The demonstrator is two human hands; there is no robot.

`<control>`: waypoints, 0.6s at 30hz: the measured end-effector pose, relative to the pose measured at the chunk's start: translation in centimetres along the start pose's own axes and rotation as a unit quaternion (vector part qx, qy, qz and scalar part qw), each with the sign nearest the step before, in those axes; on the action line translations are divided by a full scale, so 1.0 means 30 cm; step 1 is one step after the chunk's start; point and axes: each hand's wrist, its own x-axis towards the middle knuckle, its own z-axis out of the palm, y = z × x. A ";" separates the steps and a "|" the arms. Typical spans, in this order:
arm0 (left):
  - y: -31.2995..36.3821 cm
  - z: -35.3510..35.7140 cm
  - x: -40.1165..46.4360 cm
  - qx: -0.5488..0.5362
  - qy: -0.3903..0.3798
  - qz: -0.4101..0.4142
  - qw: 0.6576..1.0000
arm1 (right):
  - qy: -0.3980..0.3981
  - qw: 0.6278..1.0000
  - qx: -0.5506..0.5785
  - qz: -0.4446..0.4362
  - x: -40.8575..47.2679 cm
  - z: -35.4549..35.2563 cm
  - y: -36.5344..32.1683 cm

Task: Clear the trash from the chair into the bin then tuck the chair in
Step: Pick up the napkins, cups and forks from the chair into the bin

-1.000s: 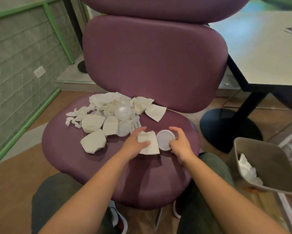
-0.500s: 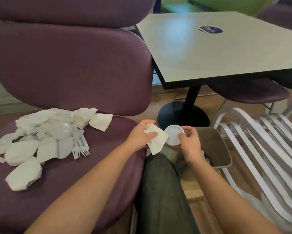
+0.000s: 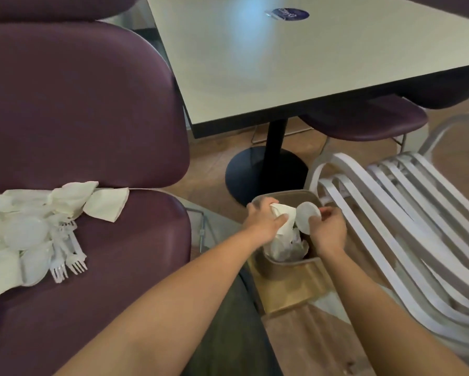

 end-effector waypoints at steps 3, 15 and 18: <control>0.009 0.048 0.015 0.000 -0.035 -0.023 0.999 | -0.051 0.997 -0.053 0.006 0.023 0.026 0.044; -0.073 -0.130 -0.032 -0.048 0.062 0.036 0.996 | -0.157 0.984 -0.046 -0.074 -0.092 0.138 -0.078; -0.124 -0.245 -0.070 -0.041 0.099 0.035 0.994 | -0.174 0.979 -0.027 -0.104 -0.163 0.191 -0.159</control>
